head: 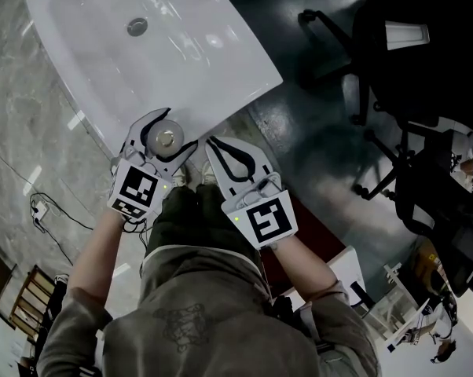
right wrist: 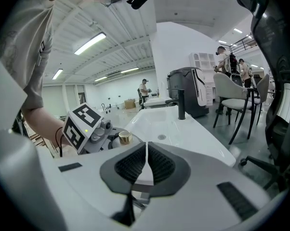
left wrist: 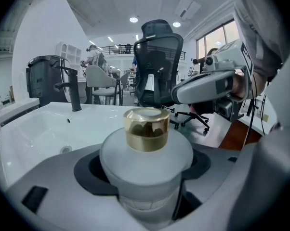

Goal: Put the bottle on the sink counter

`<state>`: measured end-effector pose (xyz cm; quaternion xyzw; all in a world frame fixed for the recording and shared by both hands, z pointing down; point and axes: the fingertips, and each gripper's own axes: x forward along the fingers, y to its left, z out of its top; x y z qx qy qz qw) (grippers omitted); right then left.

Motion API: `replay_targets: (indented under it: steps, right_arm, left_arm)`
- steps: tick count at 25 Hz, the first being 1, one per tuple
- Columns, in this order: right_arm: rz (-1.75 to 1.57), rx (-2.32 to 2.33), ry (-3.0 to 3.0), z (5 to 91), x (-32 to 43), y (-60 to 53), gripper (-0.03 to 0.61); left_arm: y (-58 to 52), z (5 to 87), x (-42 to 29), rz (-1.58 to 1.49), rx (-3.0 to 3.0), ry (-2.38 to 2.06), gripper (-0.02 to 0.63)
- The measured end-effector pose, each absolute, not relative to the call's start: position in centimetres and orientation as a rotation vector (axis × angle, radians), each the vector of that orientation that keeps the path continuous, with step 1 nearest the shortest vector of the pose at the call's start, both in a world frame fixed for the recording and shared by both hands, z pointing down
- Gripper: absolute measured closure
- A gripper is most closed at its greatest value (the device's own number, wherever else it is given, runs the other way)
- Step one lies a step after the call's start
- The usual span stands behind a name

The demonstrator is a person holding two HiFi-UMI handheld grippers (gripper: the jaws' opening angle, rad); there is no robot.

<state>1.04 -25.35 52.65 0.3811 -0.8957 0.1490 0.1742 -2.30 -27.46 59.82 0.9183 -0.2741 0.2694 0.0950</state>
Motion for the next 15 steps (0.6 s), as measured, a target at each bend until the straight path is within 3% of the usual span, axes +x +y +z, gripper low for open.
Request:
replay_targets:
  steps: [15]
  right_arm:
    - [0.501,0.936,-2.519,55.2,-0.8,-25.4,0.545]
  left_arm:
    - [-27.1,61.2,-3.3,0.984,2.653,-0.867,0.267]
